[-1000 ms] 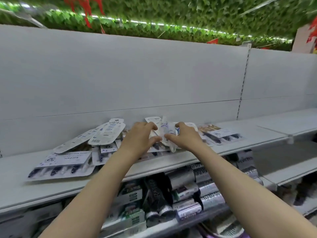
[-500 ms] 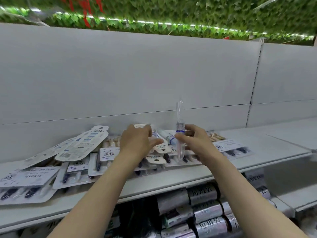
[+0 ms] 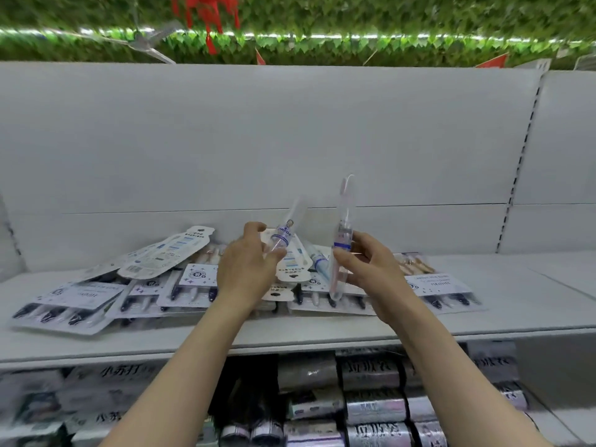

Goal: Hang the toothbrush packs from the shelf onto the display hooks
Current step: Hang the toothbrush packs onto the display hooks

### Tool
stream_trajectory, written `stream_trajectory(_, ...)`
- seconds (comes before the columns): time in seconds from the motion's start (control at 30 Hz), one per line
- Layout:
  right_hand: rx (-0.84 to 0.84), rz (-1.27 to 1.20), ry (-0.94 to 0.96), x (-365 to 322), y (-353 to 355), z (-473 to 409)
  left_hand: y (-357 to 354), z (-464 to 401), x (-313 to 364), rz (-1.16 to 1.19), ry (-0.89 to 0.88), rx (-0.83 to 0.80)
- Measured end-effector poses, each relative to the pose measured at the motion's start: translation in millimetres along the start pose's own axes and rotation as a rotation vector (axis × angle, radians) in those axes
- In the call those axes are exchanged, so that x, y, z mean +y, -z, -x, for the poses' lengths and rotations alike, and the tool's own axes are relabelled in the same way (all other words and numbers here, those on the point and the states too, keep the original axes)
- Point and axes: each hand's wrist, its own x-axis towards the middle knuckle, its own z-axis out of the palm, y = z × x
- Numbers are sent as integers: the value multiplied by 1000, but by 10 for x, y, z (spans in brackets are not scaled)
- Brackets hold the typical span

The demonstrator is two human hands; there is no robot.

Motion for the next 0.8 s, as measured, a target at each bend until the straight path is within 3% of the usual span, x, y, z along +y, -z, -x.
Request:
stream_trajectory(0.1,-79,-124,48,-8,-104,141,130,264,8,326,124,-4)
stream_trajectory(0.2,-156,-243,65,69,-309,315,210,549,-36,510,204,45)
stream_trajectory(0.47,-216,-509,-190,197,-1003,888,635,1268,-308,898,387,221)
stream_trajectory(0.8,-337,-436,-294,56,-2483,1876,1833,2219,-1339,858,462,410)
